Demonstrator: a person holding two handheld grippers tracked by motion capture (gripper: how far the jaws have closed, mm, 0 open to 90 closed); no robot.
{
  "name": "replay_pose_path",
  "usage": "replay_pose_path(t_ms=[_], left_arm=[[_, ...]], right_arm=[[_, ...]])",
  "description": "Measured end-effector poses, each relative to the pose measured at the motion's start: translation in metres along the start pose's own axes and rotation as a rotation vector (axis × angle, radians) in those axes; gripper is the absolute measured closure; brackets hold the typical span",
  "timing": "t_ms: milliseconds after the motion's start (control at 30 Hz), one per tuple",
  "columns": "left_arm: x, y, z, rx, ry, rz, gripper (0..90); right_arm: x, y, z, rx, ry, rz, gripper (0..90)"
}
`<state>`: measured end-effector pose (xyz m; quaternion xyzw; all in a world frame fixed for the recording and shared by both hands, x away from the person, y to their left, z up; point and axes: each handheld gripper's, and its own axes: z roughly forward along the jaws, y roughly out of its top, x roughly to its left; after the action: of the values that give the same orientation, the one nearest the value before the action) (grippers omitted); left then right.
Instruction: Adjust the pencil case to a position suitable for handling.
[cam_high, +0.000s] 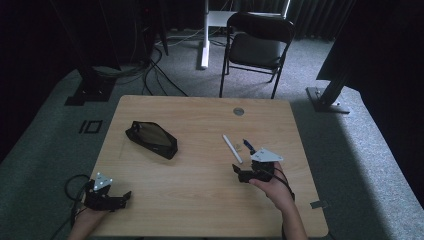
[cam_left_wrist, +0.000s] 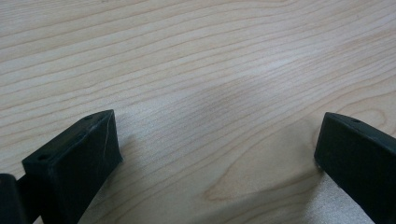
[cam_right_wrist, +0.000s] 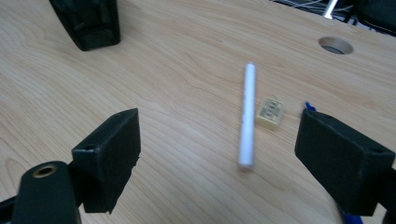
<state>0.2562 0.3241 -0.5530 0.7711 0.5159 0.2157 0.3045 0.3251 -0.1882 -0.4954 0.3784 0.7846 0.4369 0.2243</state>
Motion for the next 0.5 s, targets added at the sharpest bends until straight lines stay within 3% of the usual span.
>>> replay_pose_path(t_ms=[500], left_arm=[[0.000,0.000,0.000,0.000,0.000,0.000,0.3]], right_arm=[[0.020,0.017,0.019,-0.010,0.049,-0.041,14.4]])
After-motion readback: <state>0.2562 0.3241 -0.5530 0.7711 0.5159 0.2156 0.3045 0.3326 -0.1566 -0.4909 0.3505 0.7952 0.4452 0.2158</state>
